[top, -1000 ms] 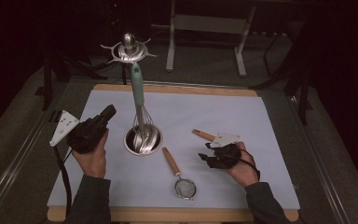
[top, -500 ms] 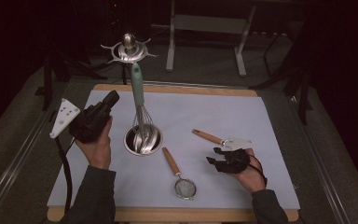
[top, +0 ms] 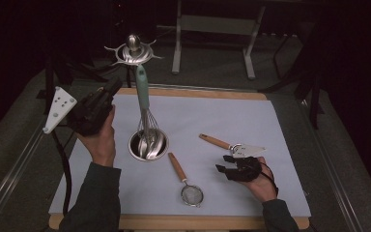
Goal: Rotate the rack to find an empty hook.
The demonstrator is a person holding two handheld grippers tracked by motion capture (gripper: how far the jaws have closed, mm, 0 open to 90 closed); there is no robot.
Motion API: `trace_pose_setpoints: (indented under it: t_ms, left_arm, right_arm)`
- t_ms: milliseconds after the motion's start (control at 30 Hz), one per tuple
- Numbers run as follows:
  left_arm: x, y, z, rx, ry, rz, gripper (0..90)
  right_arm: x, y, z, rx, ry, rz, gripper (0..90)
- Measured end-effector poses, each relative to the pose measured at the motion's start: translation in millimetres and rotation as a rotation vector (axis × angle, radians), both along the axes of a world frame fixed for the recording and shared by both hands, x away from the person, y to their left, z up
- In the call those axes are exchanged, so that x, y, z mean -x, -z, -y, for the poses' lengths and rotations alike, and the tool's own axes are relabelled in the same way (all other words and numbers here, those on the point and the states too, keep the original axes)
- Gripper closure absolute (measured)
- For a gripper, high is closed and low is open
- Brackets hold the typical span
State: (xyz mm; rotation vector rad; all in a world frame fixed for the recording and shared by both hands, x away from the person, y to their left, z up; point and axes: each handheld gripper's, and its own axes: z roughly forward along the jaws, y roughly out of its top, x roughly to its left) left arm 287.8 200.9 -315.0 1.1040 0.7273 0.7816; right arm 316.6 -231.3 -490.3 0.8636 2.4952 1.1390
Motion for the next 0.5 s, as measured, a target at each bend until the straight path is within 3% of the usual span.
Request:
trace_pose_setpoints:
  t_ms: [167, 500]
  left_arm:
    - [-1.1, -9.8, 3.4, -0.007, -0.011, 0.033, 90.0]
    - [-7.1, -17.6, 1.9, -0.009, -0.052, 0.029, 89.9]
  right_arm:
    - [0.7, 0.4, 0.3, 0.0, -0.003, -0.014, 49.2]
    - [0.7, 0.8, 2.8, 0.0, 0.0, -0.011, 49.2]
